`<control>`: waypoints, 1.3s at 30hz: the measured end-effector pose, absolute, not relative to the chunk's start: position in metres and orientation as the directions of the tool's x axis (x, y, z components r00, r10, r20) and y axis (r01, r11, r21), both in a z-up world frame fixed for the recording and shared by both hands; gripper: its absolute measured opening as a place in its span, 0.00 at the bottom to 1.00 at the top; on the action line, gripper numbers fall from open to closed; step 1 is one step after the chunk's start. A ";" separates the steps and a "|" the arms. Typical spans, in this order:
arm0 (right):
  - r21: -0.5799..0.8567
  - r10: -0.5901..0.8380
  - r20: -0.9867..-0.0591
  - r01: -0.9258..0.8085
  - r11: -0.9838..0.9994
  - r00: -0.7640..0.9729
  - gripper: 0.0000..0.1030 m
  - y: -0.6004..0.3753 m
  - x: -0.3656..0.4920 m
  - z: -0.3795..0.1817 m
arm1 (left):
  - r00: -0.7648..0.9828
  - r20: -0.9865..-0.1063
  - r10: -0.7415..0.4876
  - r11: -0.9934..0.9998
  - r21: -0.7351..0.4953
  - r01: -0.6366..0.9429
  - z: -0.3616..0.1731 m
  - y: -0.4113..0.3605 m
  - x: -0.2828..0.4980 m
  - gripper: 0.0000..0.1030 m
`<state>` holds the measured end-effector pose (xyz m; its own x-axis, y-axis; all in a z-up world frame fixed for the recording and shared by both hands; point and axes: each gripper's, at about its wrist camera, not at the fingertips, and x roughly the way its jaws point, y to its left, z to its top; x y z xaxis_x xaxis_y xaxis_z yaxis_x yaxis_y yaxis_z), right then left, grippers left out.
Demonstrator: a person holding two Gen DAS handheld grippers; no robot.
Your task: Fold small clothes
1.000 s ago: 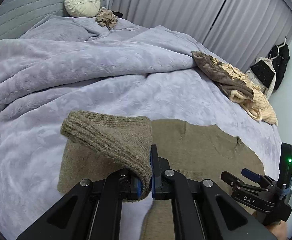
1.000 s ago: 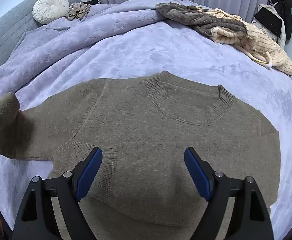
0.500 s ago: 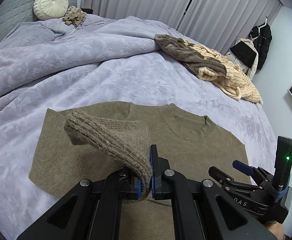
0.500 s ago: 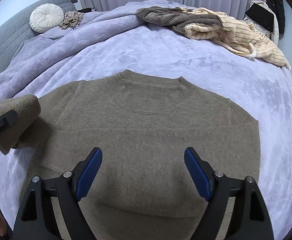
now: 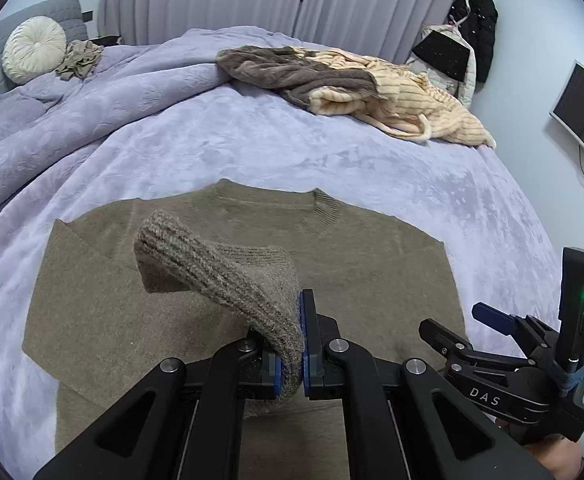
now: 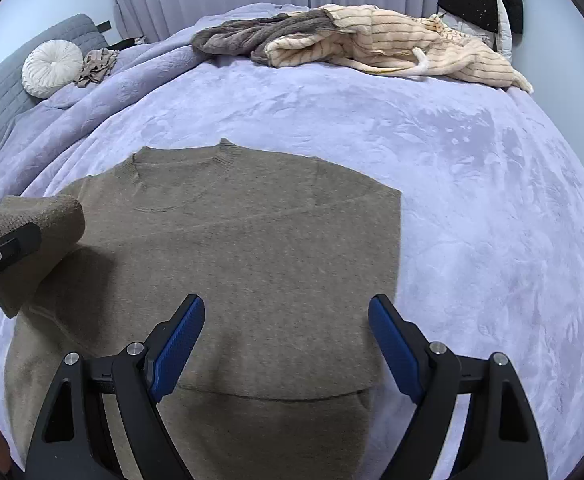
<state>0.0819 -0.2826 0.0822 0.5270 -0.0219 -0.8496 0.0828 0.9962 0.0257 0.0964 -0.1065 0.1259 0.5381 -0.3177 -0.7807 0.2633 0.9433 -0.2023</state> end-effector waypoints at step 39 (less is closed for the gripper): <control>0.362 0.217 -0.783 0.142 0.921 0.583 0.84 -0.349 0.027 0.073 | 0.370 -0.844 -0.389 0.917 -0.316 0.243 0.071 -0.114 0.072 0.98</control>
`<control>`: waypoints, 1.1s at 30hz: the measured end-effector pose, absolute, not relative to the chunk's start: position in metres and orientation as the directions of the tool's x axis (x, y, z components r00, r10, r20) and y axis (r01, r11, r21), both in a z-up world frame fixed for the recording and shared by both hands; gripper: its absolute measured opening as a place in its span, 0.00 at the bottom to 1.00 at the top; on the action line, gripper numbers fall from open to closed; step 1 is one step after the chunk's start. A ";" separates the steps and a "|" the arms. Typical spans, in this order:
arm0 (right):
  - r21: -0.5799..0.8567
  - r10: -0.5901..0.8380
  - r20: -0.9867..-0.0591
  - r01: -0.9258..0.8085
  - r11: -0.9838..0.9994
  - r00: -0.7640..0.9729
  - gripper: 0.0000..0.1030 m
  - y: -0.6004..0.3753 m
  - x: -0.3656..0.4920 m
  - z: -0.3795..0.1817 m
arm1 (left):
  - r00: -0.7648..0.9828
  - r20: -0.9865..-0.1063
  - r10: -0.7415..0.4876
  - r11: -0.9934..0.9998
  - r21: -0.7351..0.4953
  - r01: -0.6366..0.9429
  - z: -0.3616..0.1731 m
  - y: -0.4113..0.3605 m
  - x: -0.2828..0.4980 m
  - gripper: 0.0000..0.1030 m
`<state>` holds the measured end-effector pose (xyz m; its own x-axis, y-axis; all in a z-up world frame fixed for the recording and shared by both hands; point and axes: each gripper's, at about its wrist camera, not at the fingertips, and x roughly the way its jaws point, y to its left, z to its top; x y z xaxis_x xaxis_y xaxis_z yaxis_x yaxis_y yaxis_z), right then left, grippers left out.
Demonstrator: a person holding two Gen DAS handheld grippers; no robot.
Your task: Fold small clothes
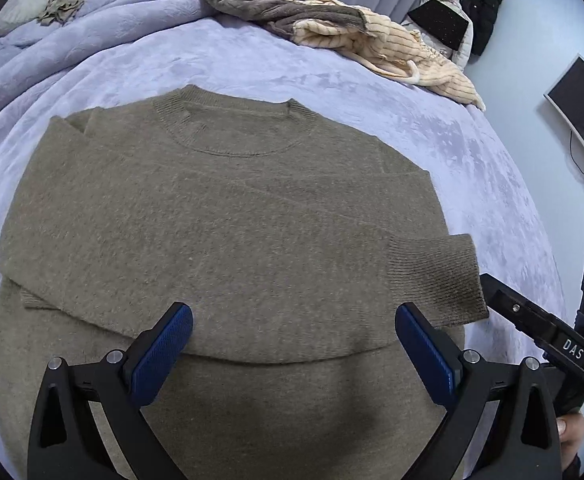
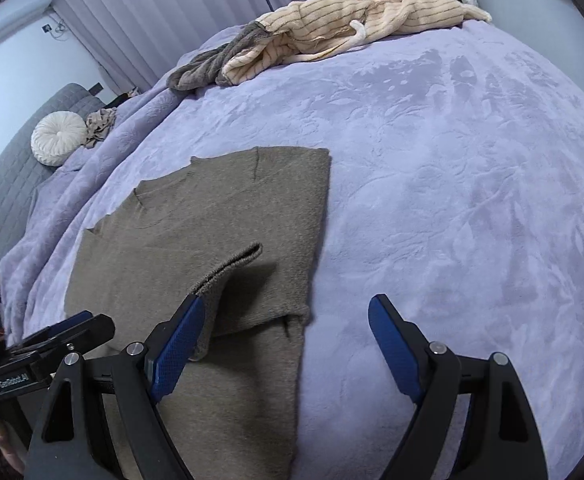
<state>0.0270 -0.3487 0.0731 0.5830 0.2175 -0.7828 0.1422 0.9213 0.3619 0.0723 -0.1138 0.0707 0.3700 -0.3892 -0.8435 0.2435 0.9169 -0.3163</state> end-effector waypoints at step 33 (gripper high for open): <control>0.205 0.146 -0.779 0.026 0.978 0.610 0.05 -0.295 0.069 0.094 | 0.433 -0.860 -0.271 0.959 -0.202 0.199 0.055 -0.071 0.097 0.98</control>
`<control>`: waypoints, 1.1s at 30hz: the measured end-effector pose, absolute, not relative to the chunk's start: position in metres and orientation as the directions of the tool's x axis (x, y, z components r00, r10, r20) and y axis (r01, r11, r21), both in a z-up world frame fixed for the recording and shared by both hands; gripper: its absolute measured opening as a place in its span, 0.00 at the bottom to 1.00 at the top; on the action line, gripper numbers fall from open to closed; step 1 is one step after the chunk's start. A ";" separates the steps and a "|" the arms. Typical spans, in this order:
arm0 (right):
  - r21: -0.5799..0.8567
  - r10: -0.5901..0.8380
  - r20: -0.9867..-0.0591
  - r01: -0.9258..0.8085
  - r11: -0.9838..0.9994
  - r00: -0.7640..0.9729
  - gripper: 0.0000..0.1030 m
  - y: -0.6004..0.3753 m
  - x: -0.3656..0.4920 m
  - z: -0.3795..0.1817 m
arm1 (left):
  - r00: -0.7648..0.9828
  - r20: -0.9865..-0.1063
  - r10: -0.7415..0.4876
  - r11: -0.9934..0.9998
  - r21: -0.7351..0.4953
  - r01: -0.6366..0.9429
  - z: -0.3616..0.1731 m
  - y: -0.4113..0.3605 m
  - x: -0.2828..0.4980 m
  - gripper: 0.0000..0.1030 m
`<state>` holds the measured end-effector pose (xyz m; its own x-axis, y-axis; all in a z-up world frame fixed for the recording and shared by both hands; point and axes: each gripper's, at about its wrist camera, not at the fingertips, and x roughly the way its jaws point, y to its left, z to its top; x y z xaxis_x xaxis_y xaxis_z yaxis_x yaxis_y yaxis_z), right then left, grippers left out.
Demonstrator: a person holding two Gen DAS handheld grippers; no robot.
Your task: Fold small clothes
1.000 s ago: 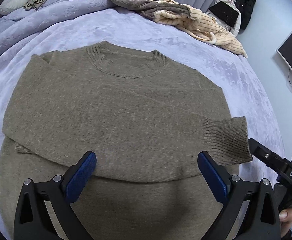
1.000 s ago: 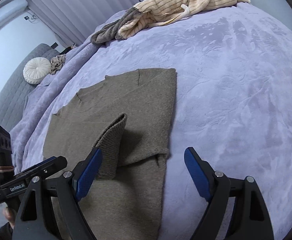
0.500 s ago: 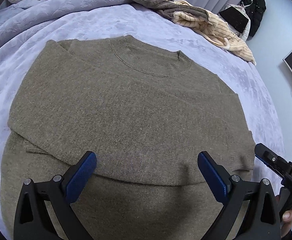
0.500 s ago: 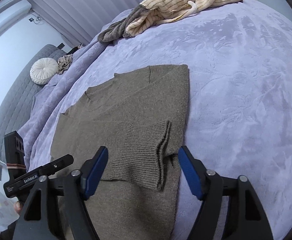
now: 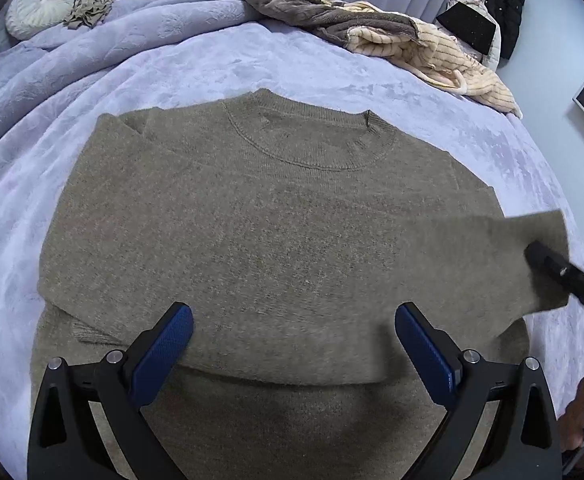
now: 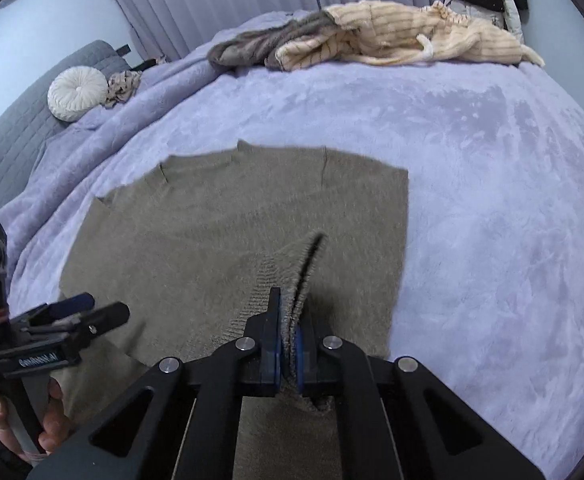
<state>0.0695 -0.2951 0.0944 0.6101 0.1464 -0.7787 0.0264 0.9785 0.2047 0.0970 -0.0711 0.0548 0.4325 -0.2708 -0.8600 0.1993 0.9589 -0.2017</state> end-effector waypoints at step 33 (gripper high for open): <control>0.097 0.088 -0.869 -0.007 0.995 0.487 0.61 -0.254 0.104 0.066 | 0.373 -0.910 -0.183 0.979 -0.135 0.152 0.024 -0.018 0.162 0.98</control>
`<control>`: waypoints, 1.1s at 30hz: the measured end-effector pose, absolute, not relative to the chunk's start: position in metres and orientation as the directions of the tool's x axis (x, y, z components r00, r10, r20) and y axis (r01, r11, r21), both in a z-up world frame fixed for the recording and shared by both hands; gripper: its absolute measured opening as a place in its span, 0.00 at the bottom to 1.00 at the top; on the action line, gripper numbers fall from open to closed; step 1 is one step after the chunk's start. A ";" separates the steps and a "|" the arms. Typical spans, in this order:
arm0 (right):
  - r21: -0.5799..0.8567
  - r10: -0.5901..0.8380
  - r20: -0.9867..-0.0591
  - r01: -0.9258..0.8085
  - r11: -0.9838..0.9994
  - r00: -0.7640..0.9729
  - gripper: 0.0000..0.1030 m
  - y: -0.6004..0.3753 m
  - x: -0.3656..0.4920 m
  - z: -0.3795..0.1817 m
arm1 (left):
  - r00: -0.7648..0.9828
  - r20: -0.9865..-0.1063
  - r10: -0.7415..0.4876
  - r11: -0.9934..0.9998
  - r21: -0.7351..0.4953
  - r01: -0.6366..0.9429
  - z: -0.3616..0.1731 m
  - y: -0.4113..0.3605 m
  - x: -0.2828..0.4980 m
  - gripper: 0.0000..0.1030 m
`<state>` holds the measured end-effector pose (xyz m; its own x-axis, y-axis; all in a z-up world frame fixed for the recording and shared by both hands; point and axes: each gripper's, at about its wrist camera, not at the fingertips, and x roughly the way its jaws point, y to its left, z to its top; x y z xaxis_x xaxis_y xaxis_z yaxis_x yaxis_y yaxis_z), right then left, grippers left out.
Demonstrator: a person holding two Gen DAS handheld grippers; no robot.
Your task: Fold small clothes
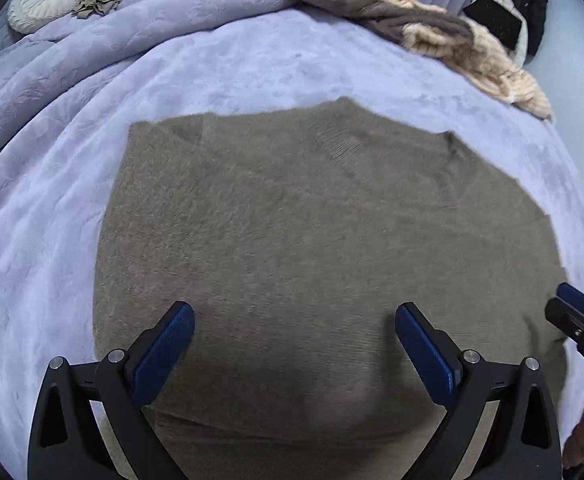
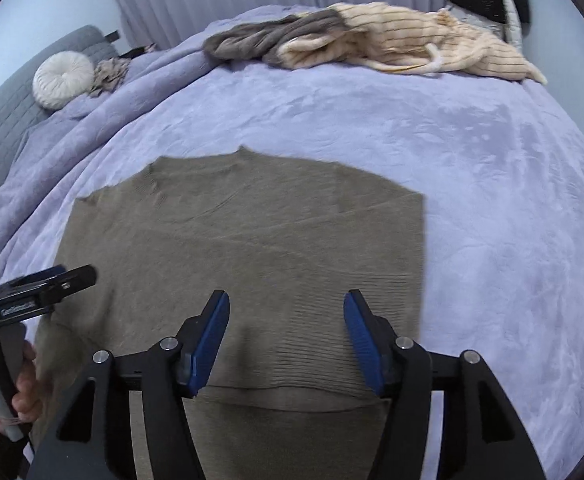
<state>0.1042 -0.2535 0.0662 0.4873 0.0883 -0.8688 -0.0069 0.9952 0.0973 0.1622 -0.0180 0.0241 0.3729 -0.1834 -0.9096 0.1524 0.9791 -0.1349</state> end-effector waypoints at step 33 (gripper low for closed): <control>-0.130 0.095 -0.841 -0.370 0.920 0.532 0.78 -0.190 -0.163 0.076 | 0.377 -0.898 -0.228 0.909 -0.057 0.414 0.052 0.037 -0.133 0.99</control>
